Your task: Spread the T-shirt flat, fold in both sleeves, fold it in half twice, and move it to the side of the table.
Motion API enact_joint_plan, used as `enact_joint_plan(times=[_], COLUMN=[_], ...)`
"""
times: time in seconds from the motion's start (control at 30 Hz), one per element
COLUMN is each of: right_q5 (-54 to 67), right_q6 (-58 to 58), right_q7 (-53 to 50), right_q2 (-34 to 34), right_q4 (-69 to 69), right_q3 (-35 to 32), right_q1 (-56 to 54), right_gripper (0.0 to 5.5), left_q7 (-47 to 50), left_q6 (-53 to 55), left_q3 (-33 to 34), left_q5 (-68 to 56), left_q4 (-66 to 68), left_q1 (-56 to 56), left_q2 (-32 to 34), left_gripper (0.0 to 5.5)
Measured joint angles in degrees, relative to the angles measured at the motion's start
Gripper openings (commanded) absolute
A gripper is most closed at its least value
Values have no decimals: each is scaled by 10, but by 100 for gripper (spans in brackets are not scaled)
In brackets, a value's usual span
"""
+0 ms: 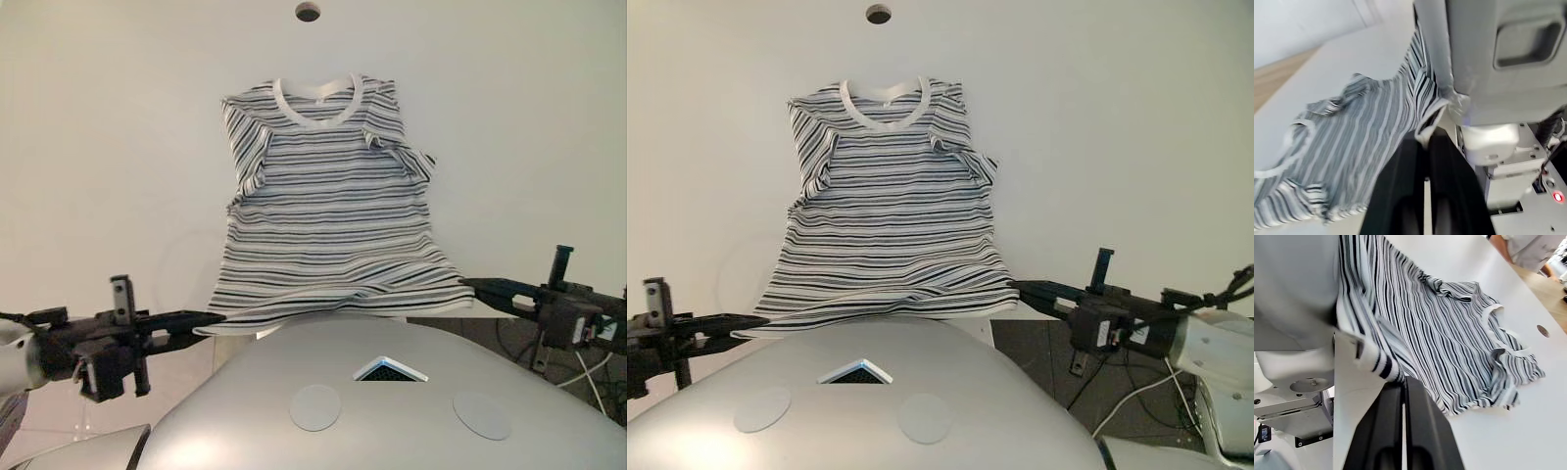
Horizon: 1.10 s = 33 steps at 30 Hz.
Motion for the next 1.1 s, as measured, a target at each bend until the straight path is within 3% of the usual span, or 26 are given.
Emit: enact_joint_plan(times=[0.13,0.23,0.37,0.6,0.77,1.03,1.1], right_q5=[35,10,-36,-121,-179,-256,-270], right_q6=[-11,41,157,262,301,247,219], right_q7=[12,-62,-174,-264,-274,-248,-257], right_q2=[15,16,17,26,58,141,169], right_q4=[-14,-29,-14,60,222,522,631], right_q3=[-26,-12,60,180,281,402,414], right_q1=[12,-84,-262,-481,-640,-824,-868], right_gripper=[3,3,3,3,3,3,29], left_q7=[-56,34,170,282,331,401,432], left_q6=[1,38,137,202,169,126,125], left_q3=[26,22,-18,-68,-122,-199,-218], left_q5=[-32,65,195,347,478,614,649], left_q4=[1,17,18,55,162,357,419], left_q1=[5,-150,-363,-519,-600,-702,-727], left_q2=[-39,-92,-151,-214,-232,-230,-231], left_gripper=[0,0,0,0,0,0,51])
